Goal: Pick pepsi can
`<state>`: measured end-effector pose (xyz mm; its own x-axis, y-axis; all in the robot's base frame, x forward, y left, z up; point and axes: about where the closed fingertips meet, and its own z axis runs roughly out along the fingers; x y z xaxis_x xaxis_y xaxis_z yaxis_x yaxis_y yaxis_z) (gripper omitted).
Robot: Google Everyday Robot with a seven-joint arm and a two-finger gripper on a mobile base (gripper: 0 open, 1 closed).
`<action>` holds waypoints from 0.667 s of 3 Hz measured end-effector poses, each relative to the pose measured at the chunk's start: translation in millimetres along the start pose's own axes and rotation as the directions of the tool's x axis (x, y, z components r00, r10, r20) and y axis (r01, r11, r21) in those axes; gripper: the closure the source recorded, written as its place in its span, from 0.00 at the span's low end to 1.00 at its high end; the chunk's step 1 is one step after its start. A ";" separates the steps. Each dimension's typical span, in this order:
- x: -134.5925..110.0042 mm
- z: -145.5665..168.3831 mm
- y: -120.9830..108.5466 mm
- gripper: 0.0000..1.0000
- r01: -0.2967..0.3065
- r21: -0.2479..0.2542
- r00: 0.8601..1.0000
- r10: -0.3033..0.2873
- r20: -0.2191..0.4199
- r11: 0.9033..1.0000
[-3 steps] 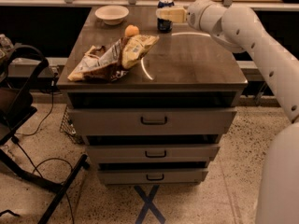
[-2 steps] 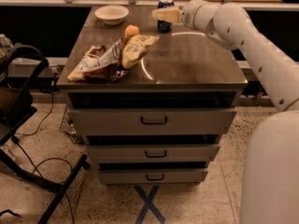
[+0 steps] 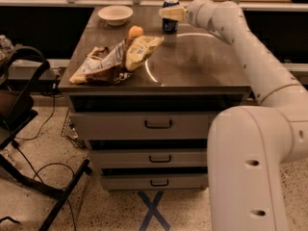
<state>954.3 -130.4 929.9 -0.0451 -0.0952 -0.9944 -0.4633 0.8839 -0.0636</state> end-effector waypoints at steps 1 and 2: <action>2.6 16.5 -3.0 0.00 -0.018 0.000 1.000 0.018 0.009 1.000; 14.2 34.6 9.7 0.00 -0.055 -0.028 0.998 0.055 -0.005 0.998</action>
Offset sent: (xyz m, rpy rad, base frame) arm 0.0571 0.0347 -0.0262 0.0854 0.0734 0.0492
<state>979.7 -107.3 912.2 -0.0748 -0.0490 -0.9960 -0.4843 0.8749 -0.0067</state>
